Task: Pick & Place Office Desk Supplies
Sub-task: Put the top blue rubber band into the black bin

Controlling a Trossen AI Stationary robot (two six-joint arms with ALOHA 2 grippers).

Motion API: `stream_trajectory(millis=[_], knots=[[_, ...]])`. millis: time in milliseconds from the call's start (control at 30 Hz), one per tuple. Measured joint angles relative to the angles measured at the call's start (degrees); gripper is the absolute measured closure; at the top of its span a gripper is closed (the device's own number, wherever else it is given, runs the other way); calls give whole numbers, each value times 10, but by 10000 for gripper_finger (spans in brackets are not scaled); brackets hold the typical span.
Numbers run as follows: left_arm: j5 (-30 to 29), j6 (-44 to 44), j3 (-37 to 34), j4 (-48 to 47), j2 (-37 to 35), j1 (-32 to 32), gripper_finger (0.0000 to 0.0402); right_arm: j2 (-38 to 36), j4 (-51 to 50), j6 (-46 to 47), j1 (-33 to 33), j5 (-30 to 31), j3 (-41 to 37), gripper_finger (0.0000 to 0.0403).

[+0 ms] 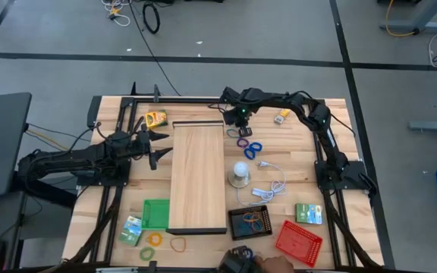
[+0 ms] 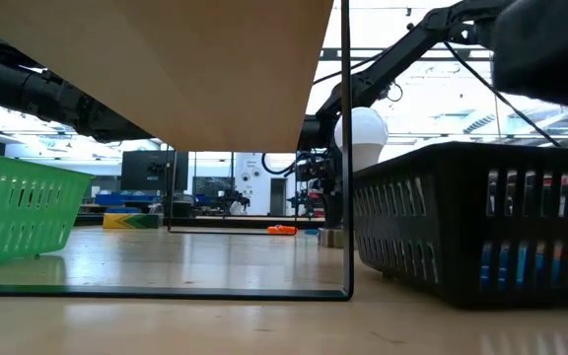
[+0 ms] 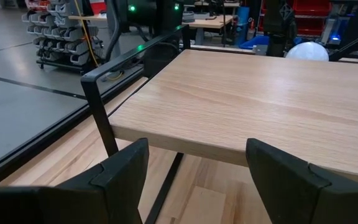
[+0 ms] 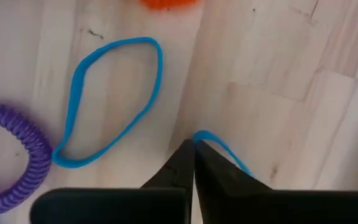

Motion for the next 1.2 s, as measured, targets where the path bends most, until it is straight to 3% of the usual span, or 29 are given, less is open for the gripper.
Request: stream_trajectory(millis=[367, 667, 1200], knots=[[0, 0, 0, 0, 0, 0, 129, 0, -37, 60, 45, 94, 0, 400], [2, 2, 0, 1, 0, 0, 129, -4, -44, 102, 80, 122, -1, 402], [0, 5, 0, 1, 0, 0, 129, -86, 20, 158, 66, 226, -1, 403]])
